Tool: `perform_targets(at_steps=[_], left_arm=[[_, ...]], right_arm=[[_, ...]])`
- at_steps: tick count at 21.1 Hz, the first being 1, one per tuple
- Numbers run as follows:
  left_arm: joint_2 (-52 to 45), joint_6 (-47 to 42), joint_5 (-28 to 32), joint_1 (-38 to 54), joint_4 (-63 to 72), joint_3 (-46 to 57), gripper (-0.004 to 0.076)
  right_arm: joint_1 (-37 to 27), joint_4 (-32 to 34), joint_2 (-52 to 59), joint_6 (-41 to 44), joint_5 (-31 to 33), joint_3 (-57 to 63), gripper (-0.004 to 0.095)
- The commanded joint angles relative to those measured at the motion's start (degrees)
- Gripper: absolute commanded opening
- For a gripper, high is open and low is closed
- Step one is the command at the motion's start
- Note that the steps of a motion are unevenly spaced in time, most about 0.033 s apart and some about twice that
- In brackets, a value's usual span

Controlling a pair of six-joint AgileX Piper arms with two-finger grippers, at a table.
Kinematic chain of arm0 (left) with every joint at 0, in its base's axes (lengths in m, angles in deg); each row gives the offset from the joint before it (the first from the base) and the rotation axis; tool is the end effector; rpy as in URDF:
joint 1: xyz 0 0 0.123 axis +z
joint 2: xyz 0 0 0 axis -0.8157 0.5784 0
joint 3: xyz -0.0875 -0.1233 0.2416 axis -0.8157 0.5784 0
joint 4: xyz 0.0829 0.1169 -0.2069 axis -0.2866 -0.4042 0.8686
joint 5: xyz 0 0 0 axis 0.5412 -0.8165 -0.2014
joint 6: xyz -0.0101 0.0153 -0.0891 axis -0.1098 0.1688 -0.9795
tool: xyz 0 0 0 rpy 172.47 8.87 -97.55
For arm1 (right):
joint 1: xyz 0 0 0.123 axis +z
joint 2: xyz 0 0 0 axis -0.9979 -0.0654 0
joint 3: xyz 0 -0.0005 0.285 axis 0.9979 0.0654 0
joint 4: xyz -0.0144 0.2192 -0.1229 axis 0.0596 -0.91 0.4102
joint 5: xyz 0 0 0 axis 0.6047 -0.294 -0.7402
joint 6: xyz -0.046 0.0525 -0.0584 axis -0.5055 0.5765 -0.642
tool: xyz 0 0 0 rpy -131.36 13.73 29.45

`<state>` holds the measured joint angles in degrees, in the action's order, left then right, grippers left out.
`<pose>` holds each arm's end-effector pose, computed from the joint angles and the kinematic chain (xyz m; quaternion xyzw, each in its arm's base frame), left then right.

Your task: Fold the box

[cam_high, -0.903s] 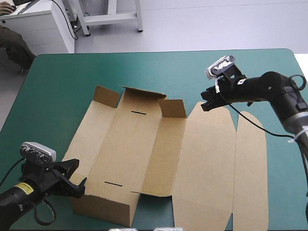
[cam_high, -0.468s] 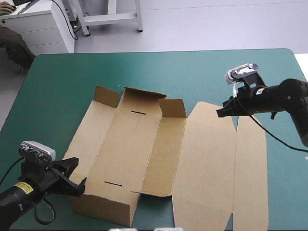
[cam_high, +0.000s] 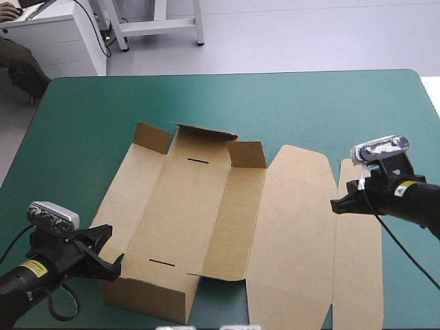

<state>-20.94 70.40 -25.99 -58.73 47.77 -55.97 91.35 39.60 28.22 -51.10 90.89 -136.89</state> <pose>0.0751 -0.0349 0.3387 0.1542 0.8620 -0.1367 0.4631 0.1695 0.0342 0.3731 -0.1571 0.9080 0.0826 0.3796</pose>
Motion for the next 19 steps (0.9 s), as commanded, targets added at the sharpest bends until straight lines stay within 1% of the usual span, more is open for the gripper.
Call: perform_targets(at_steps=[1,3,6,10,12,13,15,16,18,19], left_arm=[[0.63,-0.32,2.88,-0.07,1.59,-1.82,-0.0008],[0.63,-0.32,2.88,-0.07,1.68,-1.82,-0.0008],[1.50,-0.32,2.88,-0.07,1.68,-1.89,-0.0008],[7.48,0.05,0.37,-0.07,1.68,-6.22,-0.0008],[12.76,0.21,-0.25,-0.07,1.24,-10.55,-0.0003],[16.09,0.68,-0.66,-0.07,1.11,-13.26,0.0044],[20.78,0.99,-0.99,-0.07,1.22,-17.03,0.0219],[23.30,0.99,-0.99,-0.07,1.21,-18.96,0.0366],[26.40,0.86,-1.73,-0.07,1.21,-21.33,0.0624],[28.09,0.48,-3.13,-0.07,1.21,-22.63,0.0688]], right_arm=[[-0.44,3.57,4.47,3.48,-2.80,1.97,-0.0011],[-0.44,5.15,6.41,4.65,-2.70,4.26,-0.0012],[-0.44,5.39,9.23,5.14,-2.70,7.58,-0.0020],[-0.44,5.39,11.18,5.14,-1.89,8.84,-0.0020],[-0.44,5.39,11.54,5.14,-1.46,8.84,-0.0020],[-0.44,5.39,11.85,5.14,-1.16,8.84,-0.0020],[-0.44,5.39,12.38,5.14,-1.03,9.11,-0.0020],[-0.44,5.39,12.38,5.14,-0.55,9.11,-0.0020],[-0.44,5.39,12.38,5.14,-0.55,9.11,-0.0020],[-0.44,5.39,12.38,5.14,-0.55,9.11,-0.0020]])
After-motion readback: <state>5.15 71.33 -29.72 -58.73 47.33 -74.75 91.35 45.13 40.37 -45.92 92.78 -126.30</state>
